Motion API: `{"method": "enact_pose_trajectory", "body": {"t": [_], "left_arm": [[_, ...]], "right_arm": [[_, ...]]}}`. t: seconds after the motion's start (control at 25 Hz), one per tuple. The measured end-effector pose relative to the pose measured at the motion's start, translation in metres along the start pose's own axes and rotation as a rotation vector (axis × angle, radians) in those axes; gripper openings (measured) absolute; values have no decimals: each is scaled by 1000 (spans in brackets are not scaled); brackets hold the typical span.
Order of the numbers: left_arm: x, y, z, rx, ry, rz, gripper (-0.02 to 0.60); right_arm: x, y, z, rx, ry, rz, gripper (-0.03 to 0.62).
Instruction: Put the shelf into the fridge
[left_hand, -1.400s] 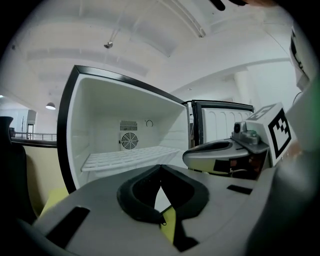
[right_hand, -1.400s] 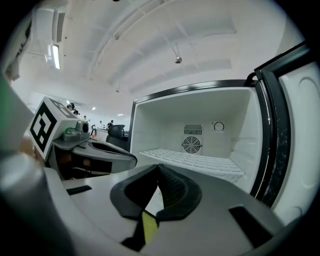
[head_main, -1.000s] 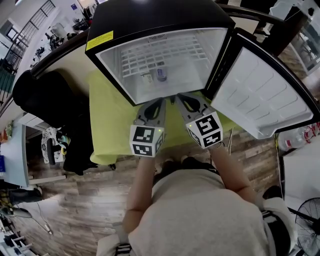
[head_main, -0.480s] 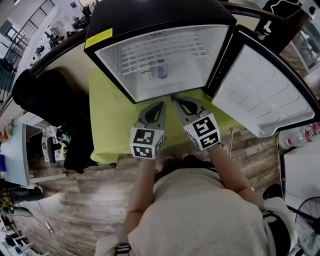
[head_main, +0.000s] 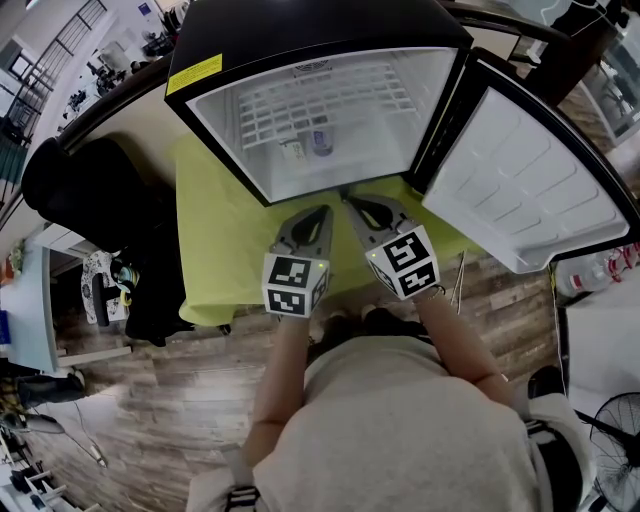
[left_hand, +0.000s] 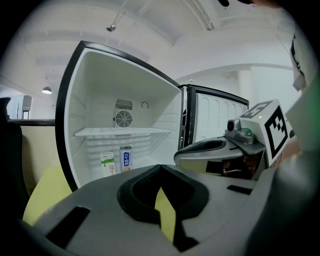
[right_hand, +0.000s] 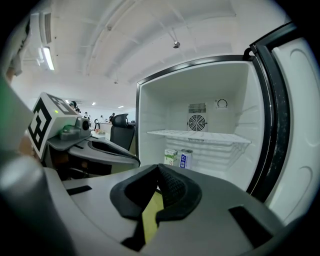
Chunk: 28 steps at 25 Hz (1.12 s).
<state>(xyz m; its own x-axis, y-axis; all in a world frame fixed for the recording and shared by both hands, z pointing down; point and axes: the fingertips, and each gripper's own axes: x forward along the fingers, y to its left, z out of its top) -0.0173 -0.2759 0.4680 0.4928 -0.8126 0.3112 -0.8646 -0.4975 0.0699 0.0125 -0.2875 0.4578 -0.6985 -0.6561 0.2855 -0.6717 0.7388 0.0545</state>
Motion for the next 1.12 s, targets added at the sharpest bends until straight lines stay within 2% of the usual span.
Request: {"method": "enact_pose_trajectory", "body": {"t": [0.48,1.12], "left_arm": [[3,-1,-4,-13,8,-6,12],[2,0,-11,-52,14,-13,12]], "right_arm": [[-5,-8,5,2,-23,-39,11],[0,3,-9,7,27,11,11]]}}
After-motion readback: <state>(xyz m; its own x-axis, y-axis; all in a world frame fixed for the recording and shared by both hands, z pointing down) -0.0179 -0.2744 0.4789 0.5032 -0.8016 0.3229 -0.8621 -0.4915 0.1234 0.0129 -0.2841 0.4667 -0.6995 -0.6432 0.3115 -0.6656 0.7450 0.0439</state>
